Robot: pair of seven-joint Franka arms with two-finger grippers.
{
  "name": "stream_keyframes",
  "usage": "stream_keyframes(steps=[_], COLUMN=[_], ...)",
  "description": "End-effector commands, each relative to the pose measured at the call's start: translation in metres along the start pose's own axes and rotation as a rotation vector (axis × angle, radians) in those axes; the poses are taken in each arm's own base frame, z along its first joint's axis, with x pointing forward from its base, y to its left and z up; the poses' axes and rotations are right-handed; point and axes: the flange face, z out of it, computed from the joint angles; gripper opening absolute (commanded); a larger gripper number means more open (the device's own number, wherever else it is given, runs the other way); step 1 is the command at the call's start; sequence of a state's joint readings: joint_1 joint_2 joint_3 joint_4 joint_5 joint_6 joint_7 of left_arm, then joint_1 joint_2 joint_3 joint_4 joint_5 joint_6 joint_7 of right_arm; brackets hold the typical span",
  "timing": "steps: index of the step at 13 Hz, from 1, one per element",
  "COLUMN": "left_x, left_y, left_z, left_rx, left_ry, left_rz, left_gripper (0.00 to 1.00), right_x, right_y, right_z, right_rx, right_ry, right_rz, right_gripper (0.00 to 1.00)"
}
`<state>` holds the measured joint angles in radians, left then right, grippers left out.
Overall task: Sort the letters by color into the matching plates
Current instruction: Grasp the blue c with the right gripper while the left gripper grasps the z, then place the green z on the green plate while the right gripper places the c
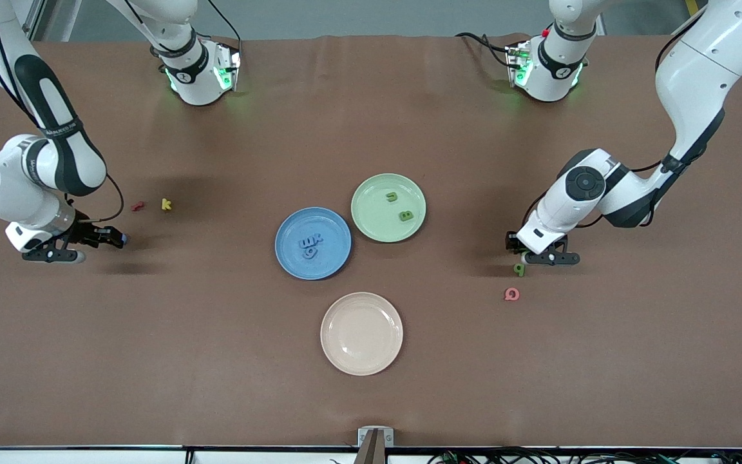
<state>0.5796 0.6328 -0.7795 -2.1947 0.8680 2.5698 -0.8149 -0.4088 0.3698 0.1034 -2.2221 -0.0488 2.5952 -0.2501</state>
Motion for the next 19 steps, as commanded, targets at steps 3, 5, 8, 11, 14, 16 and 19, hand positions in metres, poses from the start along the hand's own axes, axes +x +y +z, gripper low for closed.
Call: stream_keyframes(steps=[3,5,8,11,14,16,19], left_x=[0.002,0.003,-0.001,-0.009,-0.025,-0.042,-0.066], left_y=[0.007,0.024,0.063,0.124,0.196,0.234,0.287], left_z=[-0.011,-0.025,-0.047,-0.073,-0.092,-0.095,-0.092], left_rx=[0.037,0.053,0.054,0.056,0.017,0.01,-0.005], left_ry=[0.013,0.0,-0.036,-0.065,-0.08,-0.1,-0.112], left_rz=[-0.016,-0.024,-0.07,-0.123,-0.192,-0.237,-0.291], left_gripper=[0.29,0.29,0.29,0.29,0.29,0.29,0.29], right_x=[-0.01,-0.016,-0.025,-0.026,-0.027,-0.029,-0.031], right_y=[0.004,0.003,0.001,0.002,0.009,0.016,0.016], right_z=[0.019,0.026,0.031,0.032,0.033,0.034,0.036], right_rx=[0.002,0.006,0.011,0.012,0.01,0.008,0.01], right_ry=[0.016,0.008,-0.008,-0.011,-0.008,0.001,-0.001], right_rz=[-0.03,-0.029,-0.027,-0.03,-0.03,-0.053,-0.047], right_gripper=[0.69,0.69,0.69,0.69,0.61,0.52,0.29])
